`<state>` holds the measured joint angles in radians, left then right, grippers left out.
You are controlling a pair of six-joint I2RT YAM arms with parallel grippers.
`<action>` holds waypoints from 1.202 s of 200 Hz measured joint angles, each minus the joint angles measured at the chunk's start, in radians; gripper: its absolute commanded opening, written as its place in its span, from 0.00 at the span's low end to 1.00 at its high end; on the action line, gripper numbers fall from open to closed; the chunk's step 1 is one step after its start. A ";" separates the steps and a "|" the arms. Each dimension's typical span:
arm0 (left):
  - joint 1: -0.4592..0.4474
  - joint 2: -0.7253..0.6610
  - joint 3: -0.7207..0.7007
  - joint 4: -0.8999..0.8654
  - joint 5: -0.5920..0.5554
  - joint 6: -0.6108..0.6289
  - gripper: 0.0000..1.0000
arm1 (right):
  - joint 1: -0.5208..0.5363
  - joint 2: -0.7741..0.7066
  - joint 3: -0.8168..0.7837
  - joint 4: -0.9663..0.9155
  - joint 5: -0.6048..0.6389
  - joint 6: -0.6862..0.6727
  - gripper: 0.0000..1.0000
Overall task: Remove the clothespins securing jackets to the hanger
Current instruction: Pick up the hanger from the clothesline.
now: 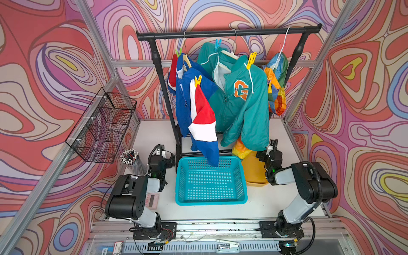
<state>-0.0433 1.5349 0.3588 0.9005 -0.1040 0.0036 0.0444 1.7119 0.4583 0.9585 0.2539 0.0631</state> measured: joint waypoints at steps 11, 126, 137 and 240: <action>0.000 0.000 0.000 0.000 0.003 0.000 1.00 | 0.000 0.000 0.000 0.000 0.000 0.000 0.98; 0.002 0.000 0.002 -0.012 0.013 0.000 1.00 | -0.003 0.000 0.000 -0.001 -0.017 -0.002 0.98; 0.004 0.000 0.003 -0.015 0.014 0.000 1.00 | -0.010 0.000 0.000 -0.003 -0.051 -0.007 0.98; 0.005 0.000 0.002 -0.006 -0.121 -0.060 1.00 | -0.039 0.000 0.009 -0.013 -0.200 -0.025 0.98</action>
<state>-0.0383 1.5352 0.3611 0.8948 -0.2245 -0.0563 0.0051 1.7123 0.4671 0.9451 0.0540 0.0380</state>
